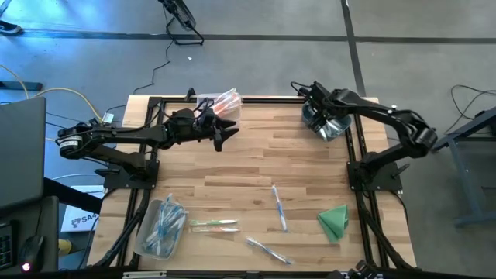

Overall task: Pick & Place Toothbrushes
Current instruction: Put the top blue toothbrush into the gray bin

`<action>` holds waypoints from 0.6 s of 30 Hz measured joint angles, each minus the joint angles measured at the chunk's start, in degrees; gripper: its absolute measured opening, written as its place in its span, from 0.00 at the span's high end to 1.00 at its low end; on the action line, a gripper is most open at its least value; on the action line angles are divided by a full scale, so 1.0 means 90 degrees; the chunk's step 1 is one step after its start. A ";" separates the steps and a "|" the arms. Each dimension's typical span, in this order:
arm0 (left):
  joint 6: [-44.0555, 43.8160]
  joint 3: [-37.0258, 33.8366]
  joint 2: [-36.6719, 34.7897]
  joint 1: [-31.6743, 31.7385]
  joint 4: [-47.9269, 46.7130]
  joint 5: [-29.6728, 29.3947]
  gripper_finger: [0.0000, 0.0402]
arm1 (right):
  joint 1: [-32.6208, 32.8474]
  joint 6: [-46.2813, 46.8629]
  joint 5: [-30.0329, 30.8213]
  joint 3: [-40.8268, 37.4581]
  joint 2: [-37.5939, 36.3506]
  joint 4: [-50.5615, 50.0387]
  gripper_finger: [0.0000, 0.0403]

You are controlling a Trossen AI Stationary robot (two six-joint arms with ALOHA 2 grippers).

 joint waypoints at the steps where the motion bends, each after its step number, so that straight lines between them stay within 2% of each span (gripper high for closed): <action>1: 0.0000 0.0000 0.0000 0.0000 -0.0020 0.0000 0.56 | 0.0001 -0.0032 0.0002 0.0073 -0.0028 -0.0099 0.62; 8: -0.0002 0.0000 0.0002 0.0000 -0.0091 0.0000 0.56 | 0.0004 -0.0160 -0.0249 0.0418 -0.0427 -0.0136 0.67; 18: -0.0043 0.0000 0.0002 0.0000 -0.0089 0.0002 0.56 | 0.0006 -0.0163 -0.2418 0.0424 -0.0938 0.0037 0.84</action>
